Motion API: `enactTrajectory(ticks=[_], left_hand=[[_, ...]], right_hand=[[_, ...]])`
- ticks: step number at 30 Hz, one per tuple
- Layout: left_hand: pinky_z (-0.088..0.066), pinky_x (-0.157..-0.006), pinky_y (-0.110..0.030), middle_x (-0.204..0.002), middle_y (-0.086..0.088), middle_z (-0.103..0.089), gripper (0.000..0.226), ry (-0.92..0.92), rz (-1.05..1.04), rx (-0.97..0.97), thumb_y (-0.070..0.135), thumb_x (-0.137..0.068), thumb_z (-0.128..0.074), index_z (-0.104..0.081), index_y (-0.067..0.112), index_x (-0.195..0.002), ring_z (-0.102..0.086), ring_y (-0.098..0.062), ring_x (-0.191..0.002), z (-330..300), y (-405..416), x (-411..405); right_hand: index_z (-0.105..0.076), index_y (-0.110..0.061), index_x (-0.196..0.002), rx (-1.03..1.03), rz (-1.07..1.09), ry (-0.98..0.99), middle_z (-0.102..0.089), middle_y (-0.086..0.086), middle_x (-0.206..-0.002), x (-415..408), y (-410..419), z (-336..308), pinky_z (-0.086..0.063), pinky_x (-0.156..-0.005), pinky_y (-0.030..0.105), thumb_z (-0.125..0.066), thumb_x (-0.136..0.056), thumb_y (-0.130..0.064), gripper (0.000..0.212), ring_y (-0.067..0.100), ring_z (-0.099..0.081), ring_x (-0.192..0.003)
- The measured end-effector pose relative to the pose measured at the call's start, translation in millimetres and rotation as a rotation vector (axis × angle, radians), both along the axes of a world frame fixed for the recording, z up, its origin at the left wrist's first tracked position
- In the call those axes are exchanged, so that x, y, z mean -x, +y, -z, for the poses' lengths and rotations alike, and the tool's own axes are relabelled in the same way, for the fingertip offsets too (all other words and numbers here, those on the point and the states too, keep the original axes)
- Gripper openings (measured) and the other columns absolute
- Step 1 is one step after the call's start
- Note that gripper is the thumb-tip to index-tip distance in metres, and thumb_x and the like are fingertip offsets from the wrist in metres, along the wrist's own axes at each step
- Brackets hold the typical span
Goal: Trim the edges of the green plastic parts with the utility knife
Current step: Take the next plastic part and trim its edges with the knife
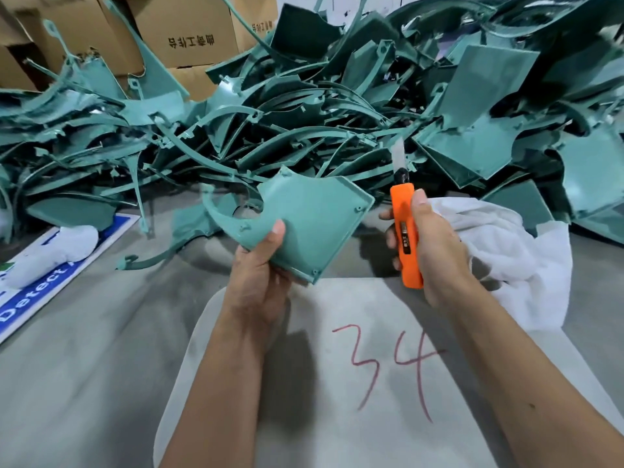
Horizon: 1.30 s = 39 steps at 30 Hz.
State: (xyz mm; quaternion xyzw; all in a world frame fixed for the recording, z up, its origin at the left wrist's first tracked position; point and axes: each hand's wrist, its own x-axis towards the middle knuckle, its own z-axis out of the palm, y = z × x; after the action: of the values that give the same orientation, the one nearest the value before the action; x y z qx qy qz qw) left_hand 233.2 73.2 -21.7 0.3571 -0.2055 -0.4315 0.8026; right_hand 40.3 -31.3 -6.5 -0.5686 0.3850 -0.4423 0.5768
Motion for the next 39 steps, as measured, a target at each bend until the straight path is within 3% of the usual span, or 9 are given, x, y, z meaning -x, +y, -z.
enactTrajectory(ticks=[7, 13, 19, 22, 25, 27, 34, 36, 39], left_hand=[[-0.041, -0.116, -0.042, -0.141, -0.013, -0.062, 0.061, 0.088, -0.132, 0.044, -0.014, -0.083, -0.057, -0.056, 0.004, -0.142, -0.058, -0.028, -0.132, 5.8, -9.1, -2.6], [-0.051, -0.106, -0.042, -0.127, -0.009, -0.072, 0.058, 0.214, -0.134, -0.021, -0.001, -0.072, -0.070, -0.066, 0.009, -0.129, -0.066, -0.026, -0.122, 2.7, -10.5, 2.7], [-0.043, -0.113, -0.044, -0.143, -0.017, -0.059, 0.058, 0.186, 0.058, -0.027, 0.000, -0.088, -0.053, -0.049, 0.000, -0.146, -0.055, -0.032, -0.134, 1.3, -13.8, 17.7], [-0.044, -0.107, -0.041, -0.137, -0.019, -0.061, 0.066, 0.187, 0.083, -0.085, 0.002, -0.078, -0.058, -0.049, -0.006, -0.144, -0.059, -0.038, -0.121, 7.5, -16.5, 30.3], [-0.039, -0.084, -0.057, -0.096, -0.027, -0.050, 0.046, 0.050, 0.191, -0.166, 0.012, -0.093, -0.048, -0.046, -0.018, -0.127, -0.046, -0.046, -0.079, 11.8, -18.0, 37.0], [-0.034, -0.077, -0.058, -0.082, -0.021, -0.043, 0.030, 0.079, 0.275, -0.208, 0.016, -0.099, -0.039, -0.046, -0.004, -0.120, -0.041, -0.041, -0.070, 13.5, -19.9, 36.5], [-0.028, -0.110, -0.067, -0.110, -0.032, -0.037, 0.033, 0.182, 0.184, -0.259, 0.013, -0.094, -0.048, -0.047, -0.005, -0.122, -0.037, -0.050, -0.106, 22.8, -26.9, 33.4], [-0.021, -0.116, -0.070, -0.115, -0.032, -0.041, 0.048, 0.189, 0.117, -0.275, 0.006, -0.096, -0.048, -0.040, -0.026, -0.130, -0.038, -0.050, -0.102, 27.1, -30.5, 29.8], [-0.033, -0.119, -0.055, -0.128, -0.031, -0.055, 0.045, 0.180, -0.005, -0.259, -0.002, -0.098, -0.047, -0.042, -0.021, -0.139, -0.051, -0.054, -0.121, 20.3, -26.1, 30.0]], right_hand=[[-0.068, -0.025, -0.102, 0.231, 0.009, 0.069, -0.055, -0.003, -0.080, -5.3, 7.4, 4.7, -0.040, -0.072, 0.037, -0.047, -0.110, -0.040, 0.027, 0.014, -0.049, -0.075], [-0.049, -0.021, -0.099, 0.284, -0.176, 0.067, -0.062, 0.012, -0.068, -5.3, 18.5, 5.4, -0.048, -0.042, 0.035, -0.067, -0.103, -0.022, 0.018, 0.034, -0.058, -0.046], [-0.052, -0.009, -0.110, 0.161, -0.350, 0.001, -0.057, 0.010, -0.065, -16.2, 33.0, 2.8, -0.036, -0.039, 0.030, -0.043, -0.112, -0.039, 0.031, 0.025, -0.047, -0.044], [-0.050, -0.003, -0.109, 0.209, -0.301, 0.057, -0.059, 0.009, -0.066, -22.5, 37.5, 4.2, -0.040, -0.039, 0.032, -0.040, -0.114, -0.028, 0.028, 0.026, -0.052, -0.044], [-0.049, -0.008, -0.101, 0.219, -0.262, 0.080, -0.062, 0.011, -0.066, -27.5, 40.4, 5.9, -0.043, -0.038, 0.031, -0.042, -0.113, -0.027, 0.024, 0.030, -0.058, -0.044], [-0.050, -0.012, -0.100, 0.216, -0.265, 0.080, -0.063, 0.012, -0.066, -27.5, 41.0, 6.0, -0.044, -0.037, 0.030, -0.043, -0.113, -0.028, 0.022, 0.033, -0.061, -0.044], [-0.056, -0.010, -0.104, 0.299, -0.311, 0.079, -0.063, 0.013, -0.066, -23.6, 46.9, 1.2, -0.045, -0.034, 0.048, -0.044, -0.113, -0.025, 0.021, 0.035, -0.059, -0.042], [-0.056, -0.009, -0.104, 0.321, -0.310, 0.100, -0.063, 0.014, -0.065, -23.4, 45.6, 1.4, -0.046, -0.035, 0.044, -0.044, -0.113, -0.023, 0.021, 0.034, -0.059, -0.041], [-0.057, -0.010, -0.101, 0.334, -0.301, 0.127, -0.064, 0.012, -0.063, -22.5, 43.1, 2.7, -0.045, -0.036, 0.035, -0.045, -0.112, -0.023, 0.020, 0.034, -0.058, -0.040]])
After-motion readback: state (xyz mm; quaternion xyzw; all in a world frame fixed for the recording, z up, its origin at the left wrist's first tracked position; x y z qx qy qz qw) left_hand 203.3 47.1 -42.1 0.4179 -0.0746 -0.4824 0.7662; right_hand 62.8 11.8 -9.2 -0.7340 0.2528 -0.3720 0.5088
